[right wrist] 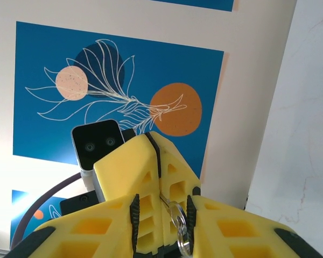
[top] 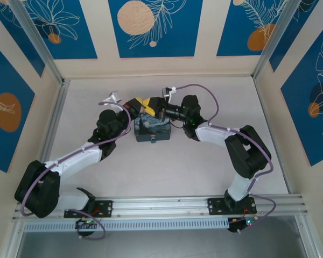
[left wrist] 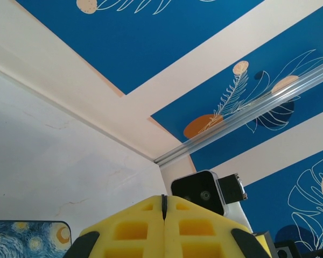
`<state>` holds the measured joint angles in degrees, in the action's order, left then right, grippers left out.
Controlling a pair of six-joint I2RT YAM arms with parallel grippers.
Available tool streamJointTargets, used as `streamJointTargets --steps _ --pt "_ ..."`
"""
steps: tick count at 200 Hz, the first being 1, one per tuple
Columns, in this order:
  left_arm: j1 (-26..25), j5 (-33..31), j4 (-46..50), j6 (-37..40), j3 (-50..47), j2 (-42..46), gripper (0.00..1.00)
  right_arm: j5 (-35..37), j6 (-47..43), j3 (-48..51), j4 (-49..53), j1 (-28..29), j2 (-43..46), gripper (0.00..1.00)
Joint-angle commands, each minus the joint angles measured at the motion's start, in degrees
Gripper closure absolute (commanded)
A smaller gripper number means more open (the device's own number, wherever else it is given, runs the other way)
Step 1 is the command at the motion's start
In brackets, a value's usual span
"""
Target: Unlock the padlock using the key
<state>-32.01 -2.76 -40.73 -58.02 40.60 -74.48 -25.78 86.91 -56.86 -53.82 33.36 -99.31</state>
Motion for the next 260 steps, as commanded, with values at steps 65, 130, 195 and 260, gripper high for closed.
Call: streamJointTargets --steps 65,130,195,260 --pt "-0.7 -1.6 -1.5 0.0 0.0 -0.3 1.00 -0.9 1.3 1.0 -4.1 1.3 -1.3 0.74" --pt "-0.8 -1.8 -0.9 -0.2 -0.1 -0.3 1.00 -0.8 1.3 1.8 -4.4 0.9 -1.3 0.79" --pt "-0.8 -1.6 0.0 -1.2 -0.1 -0.3 1.00 -0.9 1.2 2.3 -4.9 0.3 -1.4 0.83" --pt "-0.8 -0.9 0.8 -1.8 0.1 -0.3 1.00 -1.5 1.3 1.4 -5.3 0.0 -1.8 0.77"
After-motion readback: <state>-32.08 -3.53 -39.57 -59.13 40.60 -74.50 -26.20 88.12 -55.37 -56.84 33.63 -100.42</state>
